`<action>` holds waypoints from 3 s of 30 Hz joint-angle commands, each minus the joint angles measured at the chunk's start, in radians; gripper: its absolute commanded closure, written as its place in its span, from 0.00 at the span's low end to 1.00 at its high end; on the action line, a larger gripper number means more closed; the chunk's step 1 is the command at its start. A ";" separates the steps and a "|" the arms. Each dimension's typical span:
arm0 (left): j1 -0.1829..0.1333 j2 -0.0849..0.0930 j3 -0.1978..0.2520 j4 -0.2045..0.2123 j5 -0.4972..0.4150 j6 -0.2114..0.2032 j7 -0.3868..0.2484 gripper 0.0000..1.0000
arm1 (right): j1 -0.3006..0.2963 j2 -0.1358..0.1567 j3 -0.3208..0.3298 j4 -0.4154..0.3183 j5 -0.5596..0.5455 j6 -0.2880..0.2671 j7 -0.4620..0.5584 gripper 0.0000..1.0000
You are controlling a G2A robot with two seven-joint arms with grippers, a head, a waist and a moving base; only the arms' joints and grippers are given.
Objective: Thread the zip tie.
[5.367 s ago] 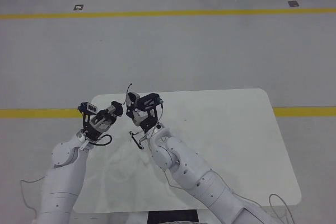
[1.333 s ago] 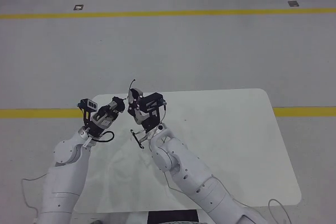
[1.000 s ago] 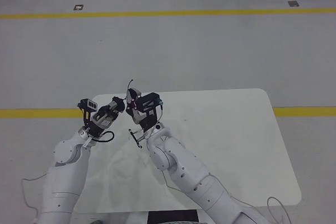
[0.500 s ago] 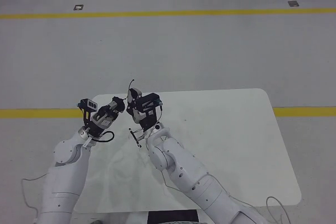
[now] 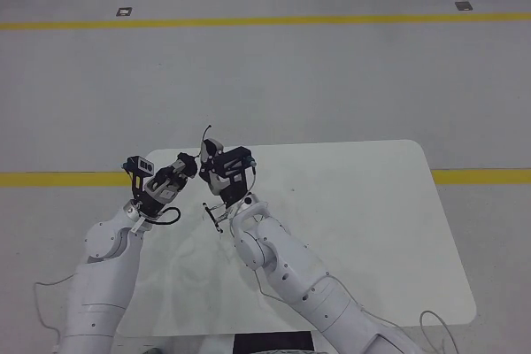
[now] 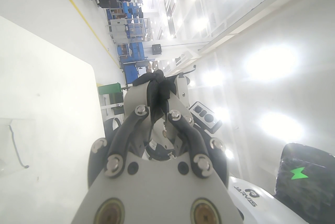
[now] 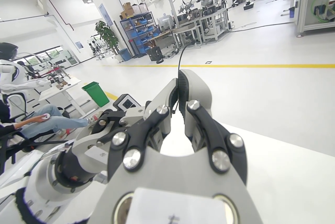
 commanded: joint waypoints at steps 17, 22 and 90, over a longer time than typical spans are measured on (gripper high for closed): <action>0.000 0.000 0.000 0.000 0.000 0.000 0.000 1.00 | -0.003 -0.006 0.006 0.008 -0.016 0.001 0.008 1.00; 0.000 0.000 0.000 0.000 0.000 0.000 0.000 1.00 | -0.007 -0.007 0.009 0.006 -0.019 0.001 0.008 1.00; 0.000 0.000 0.000 0.000 0.000 0.000 0.000 1.00 | -0.009 -0.016 0.016 0.037 -0.085 -0.025 0.092 1.00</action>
